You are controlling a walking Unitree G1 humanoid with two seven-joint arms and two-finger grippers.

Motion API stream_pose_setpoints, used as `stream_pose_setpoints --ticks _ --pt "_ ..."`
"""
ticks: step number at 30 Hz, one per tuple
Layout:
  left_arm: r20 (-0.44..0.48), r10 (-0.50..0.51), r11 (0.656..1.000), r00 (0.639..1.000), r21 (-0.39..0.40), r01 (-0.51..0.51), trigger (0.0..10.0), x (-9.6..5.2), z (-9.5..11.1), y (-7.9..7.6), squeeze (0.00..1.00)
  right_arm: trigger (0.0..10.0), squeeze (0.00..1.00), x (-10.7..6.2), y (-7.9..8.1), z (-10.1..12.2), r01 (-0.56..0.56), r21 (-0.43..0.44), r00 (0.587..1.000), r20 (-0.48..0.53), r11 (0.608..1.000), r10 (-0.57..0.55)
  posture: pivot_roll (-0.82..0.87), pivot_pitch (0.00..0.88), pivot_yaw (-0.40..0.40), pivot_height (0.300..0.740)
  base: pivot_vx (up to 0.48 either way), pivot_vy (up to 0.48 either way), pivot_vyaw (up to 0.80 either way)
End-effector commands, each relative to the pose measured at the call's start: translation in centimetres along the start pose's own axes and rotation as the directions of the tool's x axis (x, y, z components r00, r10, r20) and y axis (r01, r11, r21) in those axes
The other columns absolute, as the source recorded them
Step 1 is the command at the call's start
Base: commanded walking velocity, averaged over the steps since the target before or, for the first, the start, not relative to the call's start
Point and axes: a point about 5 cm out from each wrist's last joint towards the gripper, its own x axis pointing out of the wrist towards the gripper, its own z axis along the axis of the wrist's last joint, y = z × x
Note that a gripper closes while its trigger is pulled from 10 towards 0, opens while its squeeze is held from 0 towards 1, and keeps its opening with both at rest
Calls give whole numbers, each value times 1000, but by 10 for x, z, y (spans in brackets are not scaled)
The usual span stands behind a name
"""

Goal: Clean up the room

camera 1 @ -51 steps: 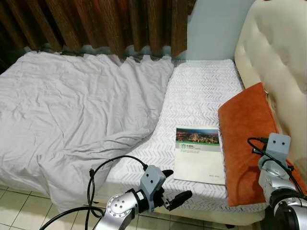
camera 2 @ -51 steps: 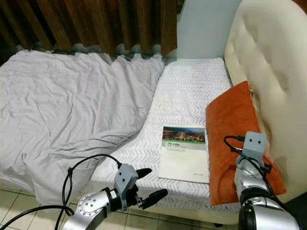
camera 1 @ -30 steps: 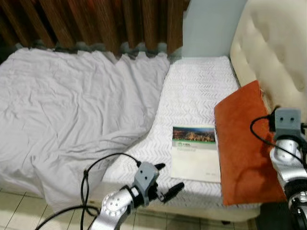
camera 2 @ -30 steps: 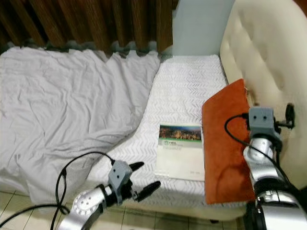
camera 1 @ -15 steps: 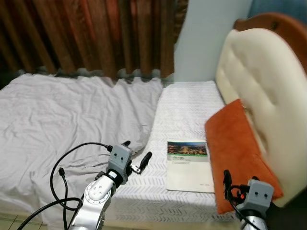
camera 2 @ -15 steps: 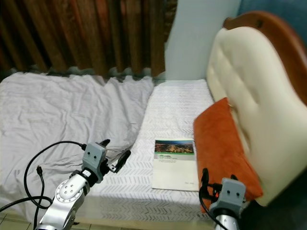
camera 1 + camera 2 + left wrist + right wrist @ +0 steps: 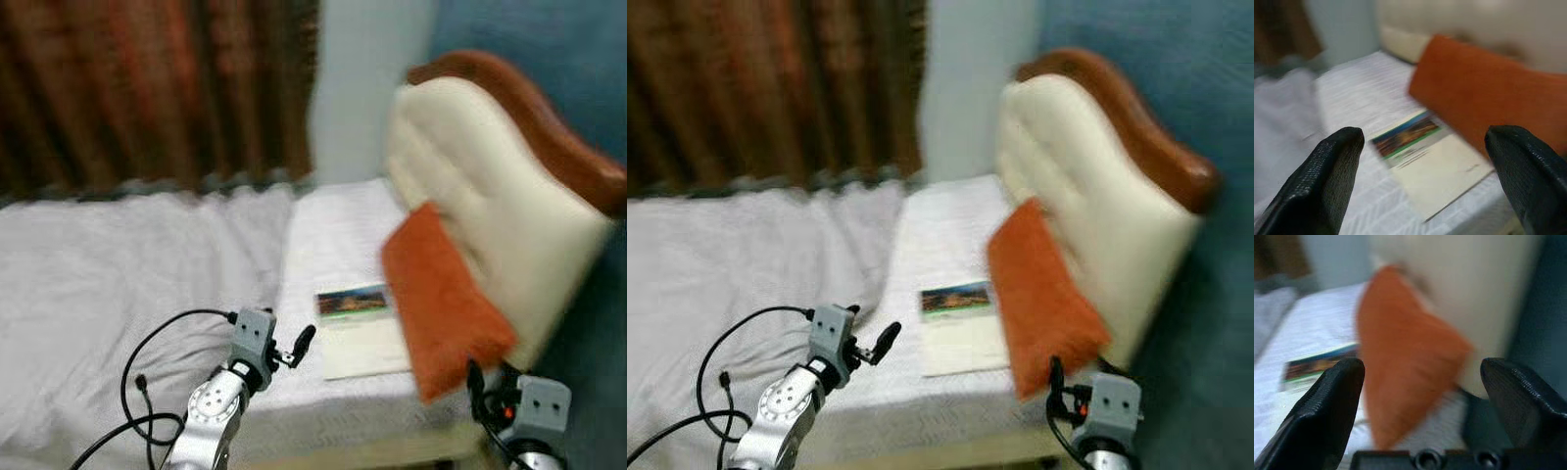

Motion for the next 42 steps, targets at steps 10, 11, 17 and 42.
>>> stream_pose_setpoints --ticks 10,11,17,42 --pt "8 112 994 994 -2 -112 10000 -4 -2 8 0 10000 0 2 14 -1 -123 13 992 -32 992 123 -149 0 46 740 0 472 93" --pt "6 112 994 994 -3 -112 10000 -5 -3 6 0 10000 0 2 16 0 -135 9 990 -26 991 136 -145 0 46 740 0 472 544" --pt "-17 170 985 985 -29 -171 10000 -8 -6 19 0 10000 0 7 19 -1 -153 15 987 -36 988 153 -129 0 36 740 0 471 344" --pt "-34 175 984 984 -38 -176 10000 -11 -8 21 0 10000 0 -1 16 -9 -225 -64 973 -65 972 220 -126 0 26 740 269 172 -192"
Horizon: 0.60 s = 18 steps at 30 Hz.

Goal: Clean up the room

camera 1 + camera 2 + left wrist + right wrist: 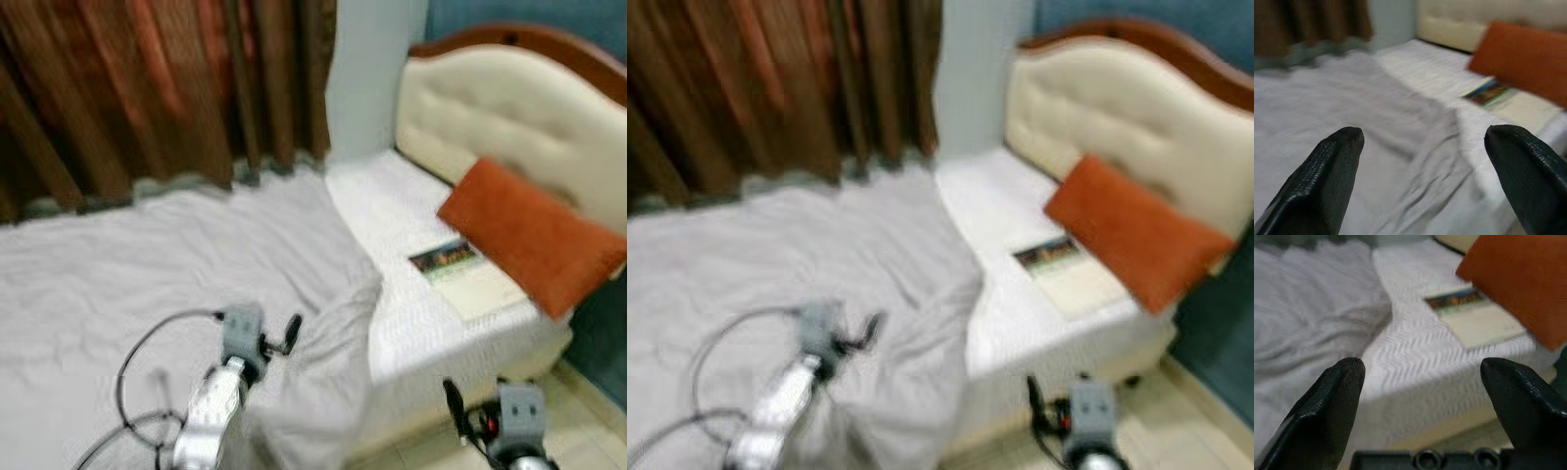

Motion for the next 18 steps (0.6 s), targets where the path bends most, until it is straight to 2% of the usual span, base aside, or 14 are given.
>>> stream_pose_setpoints --ticks 1,3,5,7,8,9,10,14,15,17,18 --pt "-36 54 998 998 21 -53 10000 -7 -6 17 0 10000 0 2 7 6 -25 0 999 28 1000 25 -129 0 26 740 480 0 -800" --pt "-43 59 997 997 42 -57 10000 -6 -7 18 0 10000 0 1 8 6 -27 5 999 30 1000 27 -133 0 25 740 480 0 -788" --pt "-81 95 991 992 100 -86 10000 -4 -12 23 0 10000 0 -4 8 5 -39 -3 999 18 999 39 -139 29 20 740 480 0 0" --pt "-172 127 987 977 119 -107 10000 -2 -23 32 0 10000 0 -13 5 6 -29 3 999 17 1000 29 -161 115 4 740 0 0 0" --pt "-172 127 987 977 119 -107 10000 -2 -23 32 0 10000 0 -13 5 6 -29 3 999 17 1000 29 -161 115 4 740 0 0 0" --pt "-242 136 987 961 112 -112 10000 -4 -36 38 0 10000 0 -21 4 9 -30 7 999 13 1000 30 -181 173 -9 740 0 0 0" --pt "-242 136 987 961 112 -112 10000 -4 -36 38 0 10000 0 -21 4 9 -30 7 999 13 1000 30 -181 173 -9 740 0 0 0" --pt "-353 111 991 929 115 -75 10000 -27 -69 33 0 10000 0 -53 5 20 -90 -33 996 -4 995 90 -276 359 -61 740 0 0 0" --pt "-353 111 991 929 115 -75 10000 -27 -69 33 0 10000 0 -53 5 20 -90 -33 996 -4 995 90 -276 359 -61 740 0 0 0" --pt "-372 161 984 914 136 -118 10000 -35 -77 38 0 10000 0 -67 4 28 -99 -37 995 -16 994 99 -299 403 -82 740 0 0 0" --pt "-358 217 972 908 167 -166 10000 -36 -76 45 0 10000 0 -75 2 28 -109 -47 994 -34 993 108 -329 452 -107 740 0 0 0"
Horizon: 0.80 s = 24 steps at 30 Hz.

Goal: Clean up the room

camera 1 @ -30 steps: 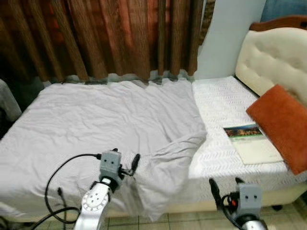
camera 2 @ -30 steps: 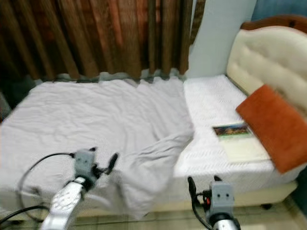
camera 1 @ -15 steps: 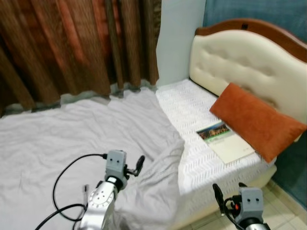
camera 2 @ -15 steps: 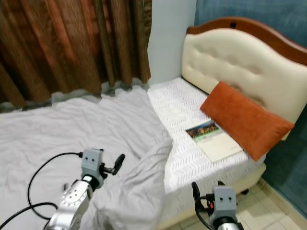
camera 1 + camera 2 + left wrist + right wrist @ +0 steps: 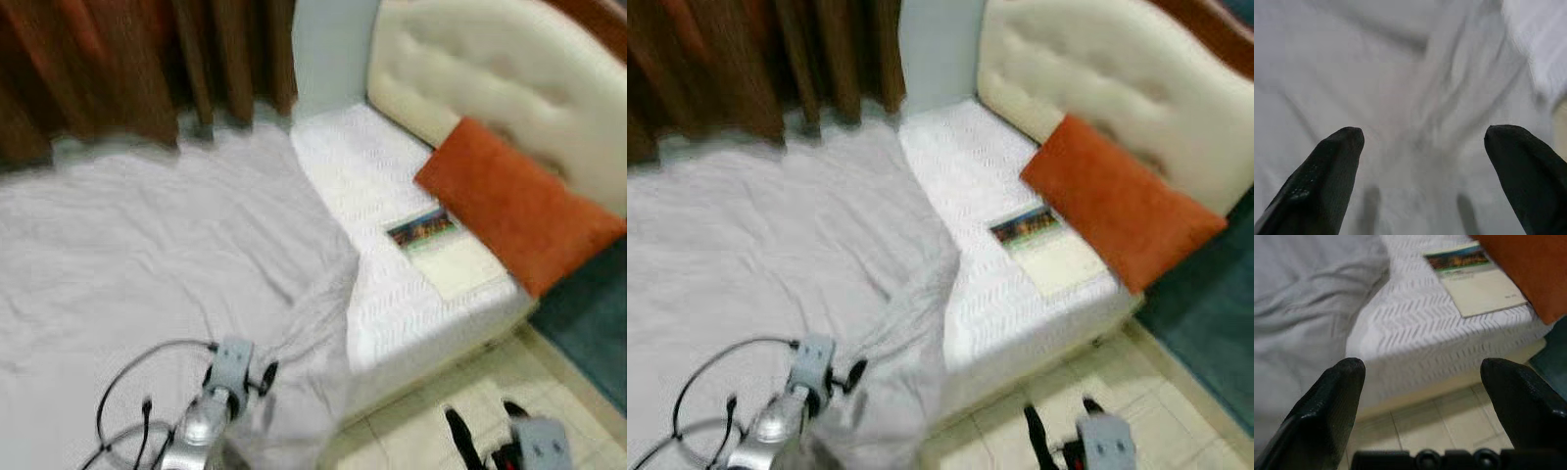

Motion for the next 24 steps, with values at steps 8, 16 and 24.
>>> stream_pose_setpoints --ticks 8,16,24 --pt "151 405 898 902 120 -424 10000 -16 12 66 0 10000 0 -50 3 7 -62 -13 990 -125 998 60 -387 542 -175 740 0 0 0" --pt "245 405 913 881 -68 -402 10000 -16 30 70 0 10000 0 -53 10 9 -95 -2 984 -154 996 93 -359 547 -175 740 0 0 0" --pt "129 435 836 891 -427 -346 10000 -10 23 71 0 10000 0 -59 9 11 -94 -3 981 -170 996 93 -392 556 -187 740 0 0 0"
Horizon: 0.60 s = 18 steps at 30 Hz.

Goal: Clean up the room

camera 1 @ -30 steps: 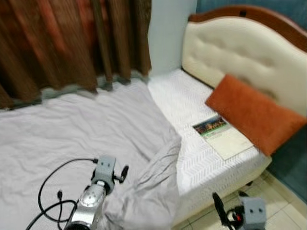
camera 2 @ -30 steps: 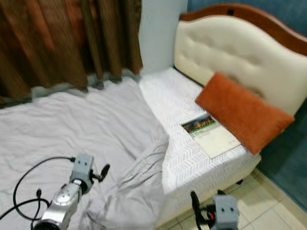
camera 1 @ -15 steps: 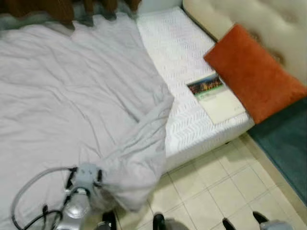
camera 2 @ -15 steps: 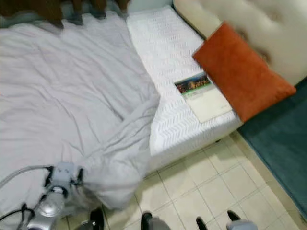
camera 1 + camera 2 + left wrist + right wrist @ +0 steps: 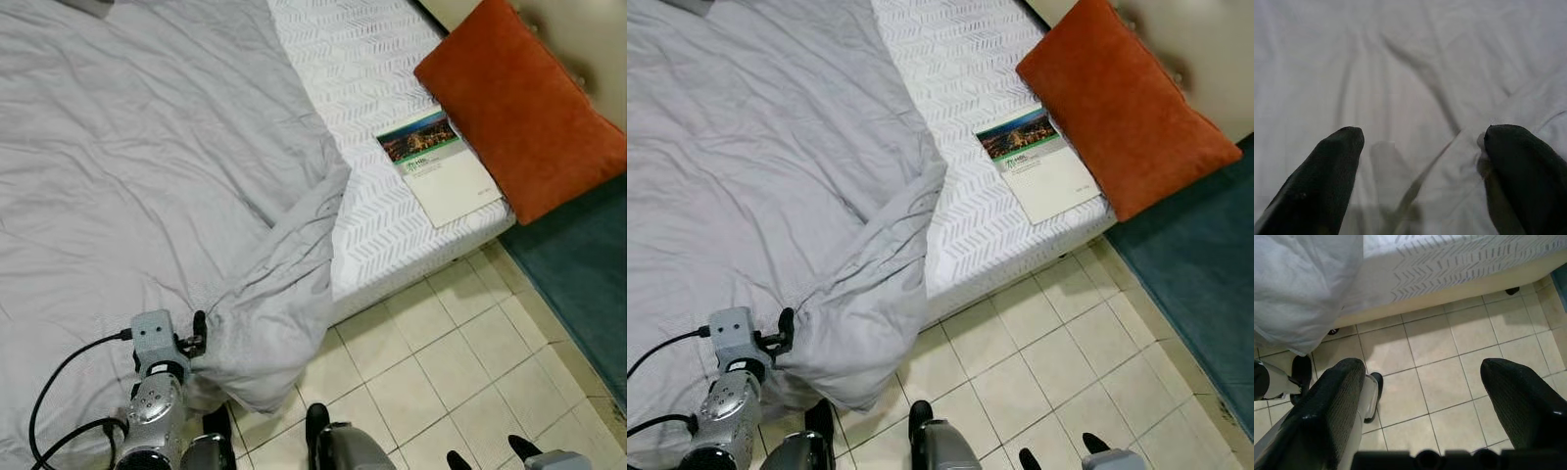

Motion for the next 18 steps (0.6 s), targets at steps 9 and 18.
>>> stream_pose_setpoints --ticks 9,18 --pt "-20 -22 987 1000 -159 19 10000 -2 -5 -2 0 10000 0 -13 0 -9 1 0 997 -73 1000 -1 -396 554 -184 740 0 0 0" --pt "-10 -189 967 982 -173 185 10000 -5 -4 -31 0 10000 0 -12 -1 -10 4 -2 997 -76 1000 -4 -384 551 -176 740 0 0 0"
